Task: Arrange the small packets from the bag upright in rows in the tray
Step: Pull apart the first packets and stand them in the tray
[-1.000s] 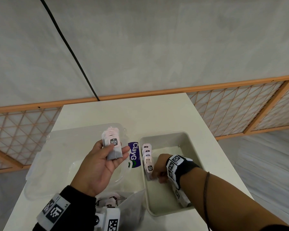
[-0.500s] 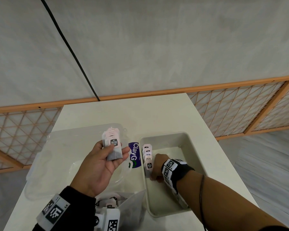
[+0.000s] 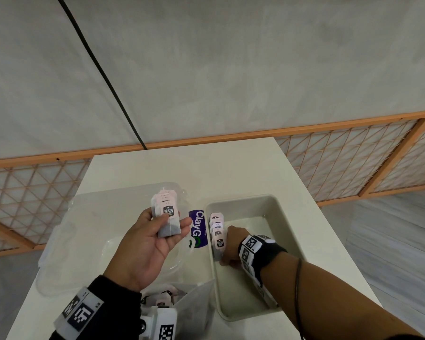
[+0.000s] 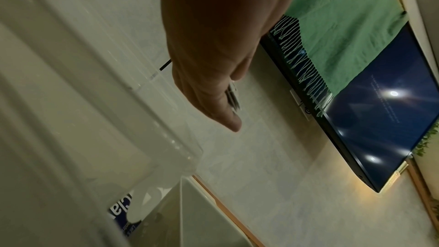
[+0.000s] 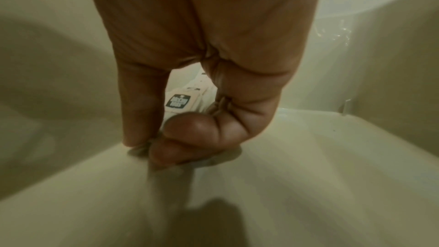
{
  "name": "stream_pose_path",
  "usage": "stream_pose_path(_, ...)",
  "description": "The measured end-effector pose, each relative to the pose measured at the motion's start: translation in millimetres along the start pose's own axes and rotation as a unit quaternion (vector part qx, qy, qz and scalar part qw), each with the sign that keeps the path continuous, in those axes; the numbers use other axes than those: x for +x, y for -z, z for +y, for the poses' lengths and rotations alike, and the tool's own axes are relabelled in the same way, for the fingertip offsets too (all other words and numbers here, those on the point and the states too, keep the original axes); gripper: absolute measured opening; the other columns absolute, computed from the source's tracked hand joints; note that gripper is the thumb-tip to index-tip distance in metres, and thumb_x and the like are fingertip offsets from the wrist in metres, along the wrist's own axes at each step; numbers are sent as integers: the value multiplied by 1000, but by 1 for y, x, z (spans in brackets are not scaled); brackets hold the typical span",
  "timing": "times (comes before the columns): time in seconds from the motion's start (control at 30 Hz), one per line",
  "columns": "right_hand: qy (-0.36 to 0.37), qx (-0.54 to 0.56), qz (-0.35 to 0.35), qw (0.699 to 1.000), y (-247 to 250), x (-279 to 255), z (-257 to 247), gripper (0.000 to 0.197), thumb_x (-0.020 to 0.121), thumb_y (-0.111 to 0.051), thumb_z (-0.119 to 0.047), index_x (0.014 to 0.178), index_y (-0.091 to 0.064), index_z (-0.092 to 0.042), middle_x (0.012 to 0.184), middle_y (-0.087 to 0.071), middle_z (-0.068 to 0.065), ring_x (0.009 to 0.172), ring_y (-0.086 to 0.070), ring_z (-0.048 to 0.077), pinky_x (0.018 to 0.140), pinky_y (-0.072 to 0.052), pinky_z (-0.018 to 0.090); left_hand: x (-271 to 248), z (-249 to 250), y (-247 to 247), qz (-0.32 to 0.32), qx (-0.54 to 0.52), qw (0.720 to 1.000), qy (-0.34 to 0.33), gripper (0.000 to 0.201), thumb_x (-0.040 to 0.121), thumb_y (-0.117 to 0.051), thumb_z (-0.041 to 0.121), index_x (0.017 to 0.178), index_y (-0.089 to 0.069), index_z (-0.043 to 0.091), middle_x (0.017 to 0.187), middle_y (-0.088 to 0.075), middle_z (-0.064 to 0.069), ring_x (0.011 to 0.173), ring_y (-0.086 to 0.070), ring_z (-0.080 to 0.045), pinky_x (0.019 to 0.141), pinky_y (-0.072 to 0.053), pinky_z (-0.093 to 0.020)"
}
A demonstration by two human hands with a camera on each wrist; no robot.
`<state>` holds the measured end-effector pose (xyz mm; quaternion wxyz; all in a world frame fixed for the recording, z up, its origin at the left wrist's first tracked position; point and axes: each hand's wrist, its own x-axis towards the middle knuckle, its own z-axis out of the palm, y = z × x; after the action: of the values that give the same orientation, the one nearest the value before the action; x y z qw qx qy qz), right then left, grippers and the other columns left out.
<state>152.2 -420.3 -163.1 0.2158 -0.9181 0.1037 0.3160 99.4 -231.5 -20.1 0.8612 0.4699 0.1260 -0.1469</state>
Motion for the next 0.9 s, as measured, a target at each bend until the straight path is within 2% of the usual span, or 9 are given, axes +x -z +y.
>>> stream_pose_path(0.17, 1, -10, 13, 1000, 2, -6, 2, 65, 52, -88, -31, 106, -56, -13, 103, -68, 5, 91, -67, 23, 79, -56, 33, 0, 0, -1, -13, -22, 1000, 10, 27, 98, -39, 11, 122, -48, 1, 101, -65, -24, 94, -68, -39, 81, -56, -45)
stream_pose_path(0.3, -1, -33, 11, 999, 6, -14, 6, 67, 50, -86, -37, 104, -52, -17, 102, -65, 3, 92, -66, 23, 79, -54, 33, -1, 0, 1, -23, -34, 999, 30, 31, 101, -33, 13, 124, -49, 0, 116, -61, -28, 107, -61, -44, 84, -53, -47)
stream_pose_path(0.37, 2, -68, 5, 998, 15, -25, 4, 47, 57, -77, -40, 90, -53, -17, 91, -65, 4, 85, -66, 22, 80, -54, 33, 0, -1, 1, -27, -38, 998, 32, 29, 100, -33, 9, 123, -50, 3, 123, -60, -26, 113, -59, -42, 86, -53, -46)
stream_pose_path(0.43, 28, -87, -10, 996, 35, -42, -3, 20, 74, -69, -26, 85, -60, -11, 76, -62, 4, 76, -63, 21, 73, -53, 27, 1, -1, 0, -24, -44, 998, 30, 28, 100, -34, 6, 122, -51, 4, 125, -60, -23, 116, -57, -39, 85, -53, -45)
stream_pose_path(0.47, 49, -61, -8, 997, 46, -51, -8, 12, 82, -63, -18, 87, -63, -6, 71, -60, 5, 70, -62, 21, 67, -51, 25, 2, -1, 0, -20, -46, 998, 28, 27, 99, -35, 6, 119, -53, 4, 124, -61, -22, 116, -57, -38, 85, -53, -44)
stream_pose_path(0.53, 74, 142, -26, 987, 64, -73, -19, 13, 92, -50, -11, 85, -58, -5, 69, -61, 9, 59, -62, 22, 54, -50, 24, 2, 1, -3, -14, -58, 998, 29, 24, 98, -37, 4, 112, -56, 6, 122, -63, -19, 114, -59, -36, 83, -54, -42)
stream_pose_path(0.63, 85, 464, -153, 868, 78, -112, -39, 28, 99, -43, -32, 89, -51, -7, 67, -61, 14, 54, -65, 25, 48, -51, 23, 5, 2, -8, -11, -72, 997, 22, 23, 98, -38, 4, 111, -57, 6, 116, -65, -18, 103, -65, -30, 71, -60, -36)
stream_pose_path(0.73, 146, 538, -213, 802, 79, -135, -53, 45, 94, -45, -50, 89, -53, -6, 71, -61, 16, 59, -68, 27, 52, -56, 26, 8, 0, -10, -16, -54, 998, -10, 29, 98, -37, 3, 124, -51, 3, 119, -64, -19, 93, -68, -25, 68, -59, -31)
stream_pose_path(0.9, 194, 506, -68, 838, 70, -140, -60, 26, 89, -66, -22, 80, -46, -8, 66, -63, 16, 56, -64, 21, 48, -53, 23, 7, -4, -15, -22, 16, 998, -62, 33, 97, -38, -3, 128, -43, 5, 126, -57, -21, 100, -62, -27, 72, -58, -32)
